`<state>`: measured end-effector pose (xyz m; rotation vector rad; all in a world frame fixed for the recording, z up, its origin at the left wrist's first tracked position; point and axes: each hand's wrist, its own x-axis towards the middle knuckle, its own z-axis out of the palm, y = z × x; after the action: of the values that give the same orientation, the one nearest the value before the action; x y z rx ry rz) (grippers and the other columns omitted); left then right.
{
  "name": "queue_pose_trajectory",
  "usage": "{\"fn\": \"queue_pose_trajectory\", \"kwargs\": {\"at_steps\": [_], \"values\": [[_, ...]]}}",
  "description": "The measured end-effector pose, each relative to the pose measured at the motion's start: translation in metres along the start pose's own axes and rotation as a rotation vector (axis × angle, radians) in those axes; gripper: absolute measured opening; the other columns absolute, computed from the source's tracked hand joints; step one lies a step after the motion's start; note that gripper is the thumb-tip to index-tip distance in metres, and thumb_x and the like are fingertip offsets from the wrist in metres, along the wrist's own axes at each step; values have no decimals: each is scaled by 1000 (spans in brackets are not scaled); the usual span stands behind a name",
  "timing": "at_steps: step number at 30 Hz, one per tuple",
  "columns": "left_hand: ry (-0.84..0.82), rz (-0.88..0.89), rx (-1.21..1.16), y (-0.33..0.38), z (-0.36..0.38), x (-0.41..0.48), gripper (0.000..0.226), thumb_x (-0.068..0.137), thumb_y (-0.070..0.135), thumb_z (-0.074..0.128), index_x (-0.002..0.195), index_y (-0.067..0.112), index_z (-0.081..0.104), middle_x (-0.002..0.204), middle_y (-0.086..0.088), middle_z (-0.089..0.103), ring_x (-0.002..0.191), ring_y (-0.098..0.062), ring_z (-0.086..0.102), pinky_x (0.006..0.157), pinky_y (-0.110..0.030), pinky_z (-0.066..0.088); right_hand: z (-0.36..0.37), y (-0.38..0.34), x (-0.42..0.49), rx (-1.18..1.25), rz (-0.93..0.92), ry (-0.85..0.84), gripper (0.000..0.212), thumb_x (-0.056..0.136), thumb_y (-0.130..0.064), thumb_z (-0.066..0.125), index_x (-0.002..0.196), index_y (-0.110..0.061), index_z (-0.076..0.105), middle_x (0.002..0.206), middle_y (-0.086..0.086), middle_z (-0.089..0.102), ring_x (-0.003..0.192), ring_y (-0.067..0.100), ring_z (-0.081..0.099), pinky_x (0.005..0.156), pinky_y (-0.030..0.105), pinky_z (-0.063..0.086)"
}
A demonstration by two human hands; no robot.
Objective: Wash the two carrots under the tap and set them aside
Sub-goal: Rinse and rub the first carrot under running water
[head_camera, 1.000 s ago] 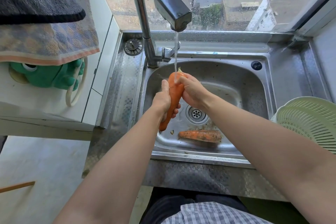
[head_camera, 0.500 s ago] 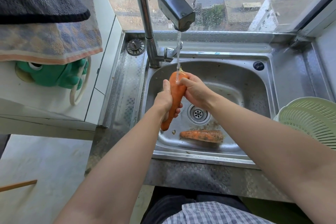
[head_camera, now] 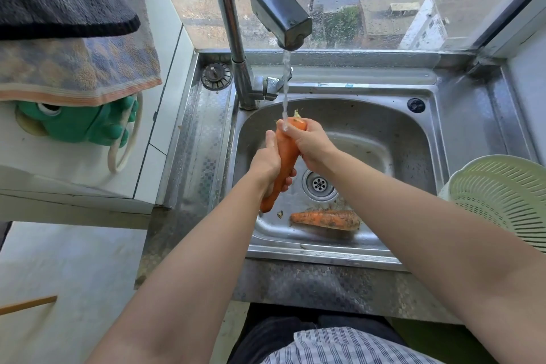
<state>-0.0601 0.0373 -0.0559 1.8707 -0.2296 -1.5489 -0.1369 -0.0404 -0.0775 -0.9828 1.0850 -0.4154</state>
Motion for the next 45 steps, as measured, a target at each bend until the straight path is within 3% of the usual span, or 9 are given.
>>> {"fn": "queue_pose_trajectory", "kwargs": {"at_steps": [6,11,16,22,25,30,35,39,45], "values": [[10,-33,-23,-2,-8,-1,88,95,67,6,99,-2,62,63,-12,59,41,-16,49,40,-22,42,-24,-1,3,97,40,-316,55,87,-4,67,137,-2,45,126,20,57,116,31,59,91,36,54],[59,32,60,-1,0,-2,87,97,65,7,96,-3,62,62,-14,59,41,-19,50,40,-22,42,-1,2,2,-34,23,-4,66,80,-25,80,134,-9,44,122,13,57,107,24,60,85,34,54],[32,17,50,-3,-12,-1,83,99,59,6,96,-3,60,67,-15,60,44,-18,50,43,-24,42,-26,-2,5,100,91,-383,65,79,-1,73,137,-1,42,121,19,57,110,29,61,89,36,53],[-31,287,215,-6,-10,0,70,97,64,25,113,2,53,82,-16,61,53,-22,57,42,-27,46,-1,-2,2,-15,18,87,60,86,-32,73,133,-11,42,120,11,56,103,21,59,82,33,53],[37,364,327,-7,-15,0,56,98,56,36,111,5,54,86,-15,63,54,-22,59,42,-28,45,-2,-1,3,48,63,57,54,97,-37,57,136,-2,41,121,16,58,98,22,60,85,35,54],[151,166,187,1,-16,2,68,100,55,21,96,2,64,72,-16,68,50,-24,58,47,-28,48,-6,1,-6,100,18,-97,45,102,-28,48,140,-6,36,132,15,51,117,27,55,101,42,48],[54,229,182,2,-10,-1,64,102,54,23,105,4,64,76,-13,68,53,-22,58,48,-26,47,0,-7,-12,74,29,-13,46,103,-37,43,139,-9,33,127,22,53,96,27,61,73,41,58],[182,170,120,0,-14,8,61,101,39,21,102,-4,64,72,-19,68,46,-25,55,44,-26,43,-5,-4,-17,159,-14,-163,56,96,-20,60,142,-13,28,122,18,51,98,27,58,77,42,54],[101,291,238,1,-4,-2,71,96,65,25,98,5,63,72,-14,67,48,-22,56,43,-25,44,4,-6,-6,22,21,90,56,94,-43,59,136,-14,36,127,15,54,106,24,59,72,30,53]]}}
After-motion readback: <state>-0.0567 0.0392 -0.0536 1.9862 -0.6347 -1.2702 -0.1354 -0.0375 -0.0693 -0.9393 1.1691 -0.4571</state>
